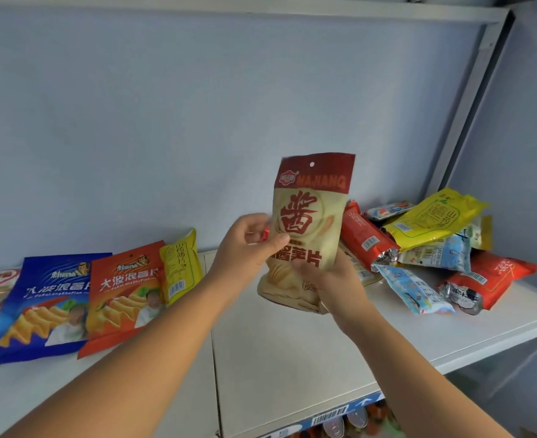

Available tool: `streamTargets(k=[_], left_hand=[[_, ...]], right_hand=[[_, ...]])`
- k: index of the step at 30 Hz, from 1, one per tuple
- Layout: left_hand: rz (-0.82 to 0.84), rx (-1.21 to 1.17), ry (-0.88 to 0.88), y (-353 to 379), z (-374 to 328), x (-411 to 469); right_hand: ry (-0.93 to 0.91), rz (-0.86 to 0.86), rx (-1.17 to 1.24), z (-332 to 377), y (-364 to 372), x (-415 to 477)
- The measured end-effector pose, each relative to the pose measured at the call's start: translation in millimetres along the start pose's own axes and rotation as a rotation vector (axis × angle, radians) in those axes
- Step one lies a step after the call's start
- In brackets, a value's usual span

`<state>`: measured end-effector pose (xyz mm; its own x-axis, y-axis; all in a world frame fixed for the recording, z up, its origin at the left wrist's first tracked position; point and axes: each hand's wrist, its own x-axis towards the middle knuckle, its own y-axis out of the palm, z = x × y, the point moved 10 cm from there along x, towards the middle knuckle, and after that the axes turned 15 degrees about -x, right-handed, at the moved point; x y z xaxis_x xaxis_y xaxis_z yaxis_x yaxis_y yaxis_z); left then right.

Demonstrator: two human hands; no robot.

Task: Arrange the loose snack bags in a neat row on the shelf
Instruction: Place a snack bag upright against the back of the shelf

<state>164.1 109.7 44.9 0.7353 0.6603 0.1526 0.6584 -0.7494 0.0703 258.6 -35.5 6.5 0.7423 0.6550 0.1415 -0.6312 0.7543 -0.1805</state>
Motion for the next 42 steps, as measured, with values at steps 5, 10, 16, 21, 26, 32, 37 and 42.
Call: streamTargets(k=[5,10,16,21,26,32,37,42], left_hand=[[0.155,-0.148,-0.260,-2.1,23.5,-8.4],[0.068,-0.250,-0.260,-19.5,30.2,-19.1],[-0.170,-0.282,-0.181,-81.0,27.2,-44.3],[-0.309,-0.267,-0.139,-138.6,21.7,-73.0],[-0.423,-0.281,-0.144,-203.3,15.6,-101.2],[-0.531,-0.246,-0.119,-315.6,5.9,-134.2],[-0.556,-0.075,-0.065,-416.0,-13.2,-160.5],[-0.612,-0.052,-0.063,-500.9,-8.6,-183.5]], right_hand=[[0.080,0.247,0.250,-10.0,22.0,-7.3],[0.084,0.294,0.231,-19.6,43.0,-10.1],[0.089,0.424,0.080,-22.0,97.6,-24.9],[0.043,0.488,0.021,-7.4,149.1,-39.1],[0.014,0.498,-0.016,13.7,204.5,-53.5],[0.036,0.485,-0.050,26.8,307.3,-75.0],[0.062,0.438,-0.049,43.9,392.4,-83.1],[0.117,0.366,-0.030,63.9,464.6,-69.9]])
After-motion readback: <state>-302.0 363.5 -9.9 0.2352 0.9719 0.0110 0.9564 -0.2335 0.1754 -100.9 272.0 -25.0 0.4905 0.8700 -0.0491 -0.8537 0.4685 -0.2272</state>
